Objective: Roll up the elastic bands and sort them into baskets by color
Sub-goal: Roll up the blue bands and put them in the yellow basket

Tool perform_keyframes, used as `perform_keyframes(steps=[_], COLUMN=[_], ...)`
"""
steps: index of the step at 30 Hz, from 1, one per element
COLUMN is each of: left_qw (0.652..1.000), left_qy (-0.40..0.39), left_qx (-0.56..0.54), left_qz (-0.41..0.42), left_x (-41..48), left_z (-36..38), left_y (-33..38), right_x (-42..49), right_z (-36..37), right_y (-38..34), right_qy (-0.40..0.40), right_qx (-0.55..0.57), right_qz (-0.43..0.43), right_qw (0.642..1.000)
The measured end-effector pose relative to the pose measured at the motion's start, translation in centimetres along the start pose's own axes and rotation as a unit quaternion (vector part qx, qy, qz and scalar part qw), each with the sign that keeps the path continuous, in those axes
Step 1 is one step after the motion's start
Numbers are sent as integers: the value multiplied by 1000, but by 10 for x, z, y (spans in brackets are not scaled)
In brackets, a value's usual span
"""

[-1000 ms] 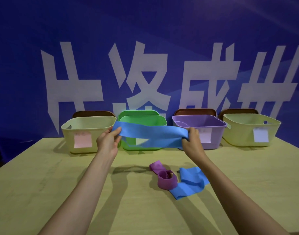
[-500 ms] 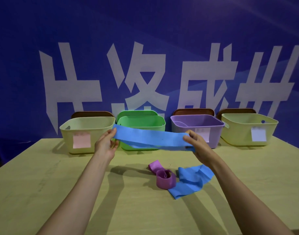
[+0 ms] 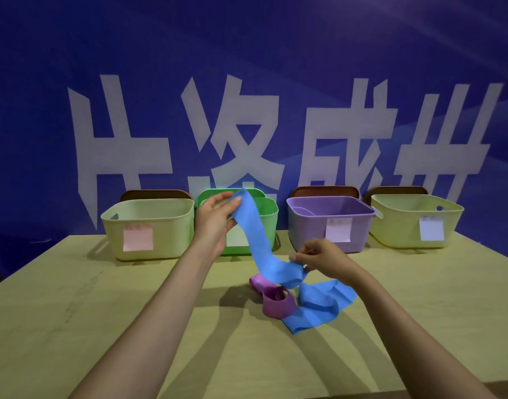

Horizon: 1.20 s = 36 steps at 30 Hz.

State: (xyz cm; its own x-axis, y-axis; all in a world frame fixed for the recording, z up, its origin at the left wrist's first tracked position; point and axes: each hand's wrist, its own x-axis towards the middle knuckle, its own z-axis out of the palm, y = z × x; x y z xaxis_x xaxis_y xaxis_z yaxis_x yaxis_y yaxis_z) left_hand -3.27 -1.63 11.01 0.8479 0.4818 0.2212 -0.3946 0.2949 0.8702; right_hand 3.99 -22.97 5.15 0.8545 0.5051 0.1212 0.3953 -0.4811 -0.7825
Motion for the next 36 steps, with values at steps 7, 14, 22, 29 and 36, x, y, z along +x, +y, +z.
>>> perform_keyframes(steps=[7,14,22,29,36], left_qw=[994,979,961,962,957], left_qy=[-100,-167,-180,-168,-201], left_qx=[-6,85,192,214,191], left_qz=[-38,-83,-87,-37,-80], left_x=[-38,-98,-136,-143,-142], left_z=[11,-16,-28,-27,-36], left_y=[23,4,-25,-16,-11], right_x=[-51,-99,-117,-122,-125], right_z=[-9,8,25,26,24], right_y=[-41,-35,-30,-49,-55], right_qy=[-184,-315,-108,-68,-149], right_qx=[-21,-58,33,121,207], right_qz=[-35,60,-52,-94,-89], right_qw=[982,945,992,986,963])
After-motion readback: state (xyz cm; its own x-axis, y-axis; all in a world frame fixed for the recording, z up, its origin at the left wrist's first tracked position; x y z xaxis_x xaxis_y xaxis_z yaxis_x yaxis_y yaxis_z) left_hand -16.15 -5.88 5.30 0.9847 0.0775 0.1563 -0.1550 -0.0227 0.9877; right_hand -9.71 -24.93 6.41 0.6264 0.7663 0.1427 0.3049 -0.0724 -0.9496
